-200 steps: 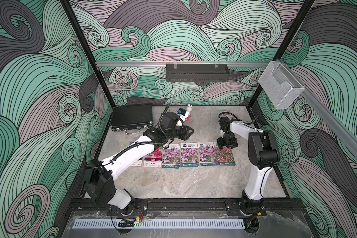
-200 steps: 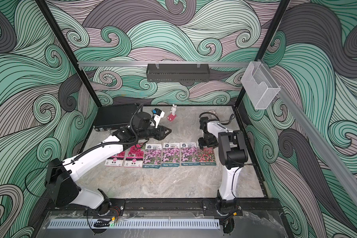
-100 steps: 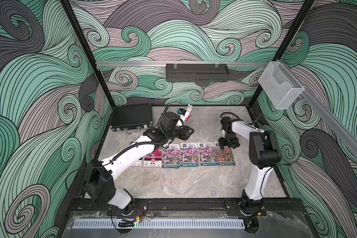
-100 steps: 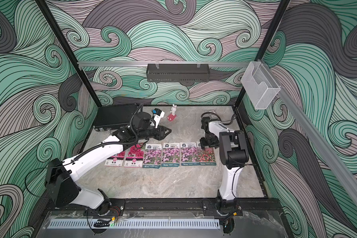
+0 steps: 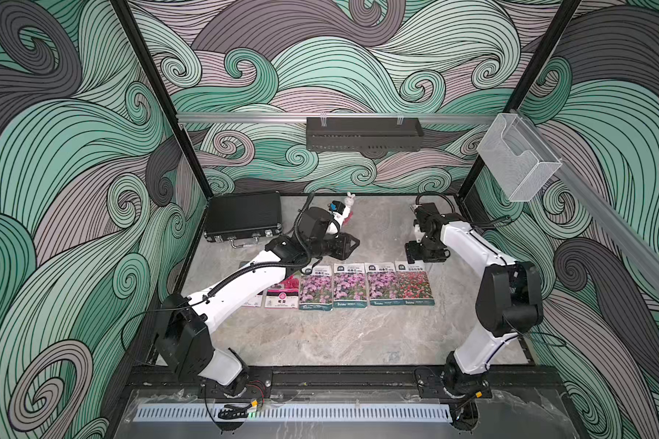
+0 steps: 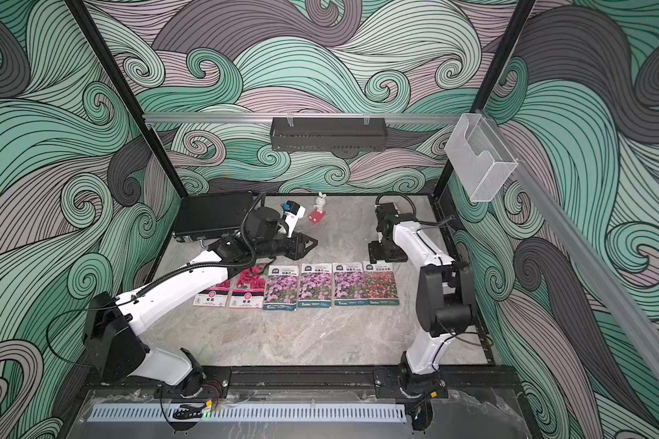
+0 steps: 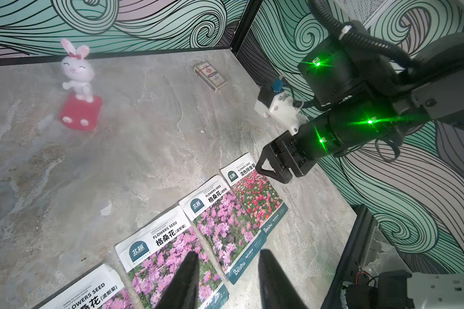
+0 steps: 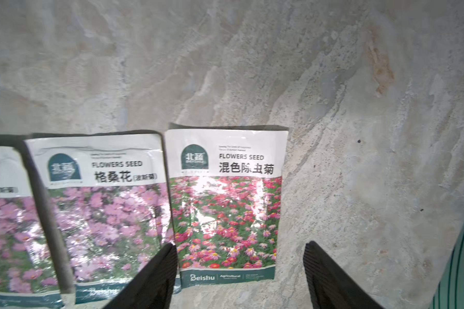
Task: Arrange the seed packets in a row
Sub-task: Place the seed packet at the center of the board, then adjust the seed packet at the center of the board.
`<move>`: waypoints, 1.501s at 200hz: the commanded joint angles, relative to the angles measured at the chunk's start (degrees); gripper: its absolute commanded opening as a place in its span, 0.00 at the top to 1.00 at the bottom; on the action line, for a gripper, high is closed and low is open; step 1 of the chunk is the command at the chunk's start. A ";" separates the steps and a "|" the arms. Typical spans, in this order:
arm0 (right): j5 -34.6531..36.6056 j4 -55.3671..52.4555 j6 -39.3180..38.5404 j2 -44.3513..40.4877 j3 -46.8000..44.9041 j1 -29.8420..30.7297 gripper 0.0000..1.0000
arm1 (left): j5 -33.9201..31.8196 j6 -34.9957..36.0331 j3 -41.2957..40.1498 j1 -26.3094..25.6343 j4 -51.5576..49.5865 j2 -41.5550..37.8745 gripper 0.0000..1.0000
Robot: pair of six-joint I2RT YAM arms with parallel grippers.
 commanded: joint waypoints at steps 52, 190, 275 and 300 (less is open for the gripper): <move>-5.88 0.22 3.67 3.69 -6.47 2.13 0.24 | 0.74 0.68 2.28 -0.59 -1.13 0.85 0.62; -1.91 0.92 1.78 7.40 -9.76 -0.44 0.25 | 0.72 0.69 2.36 -1.00 -1.15 1.21 0.62; -0.93 0.58 0.94 7.45 -9.87 -1.81 0.25 | 0.89 1.03 2.81 -1.12 -1.51 1.34 0.62; -1.27 0.50 0.64 6.78 -9.69 -1.81 0.25 | 0.98 0.98 2.87 -1.13 -1.31 1.47 0.62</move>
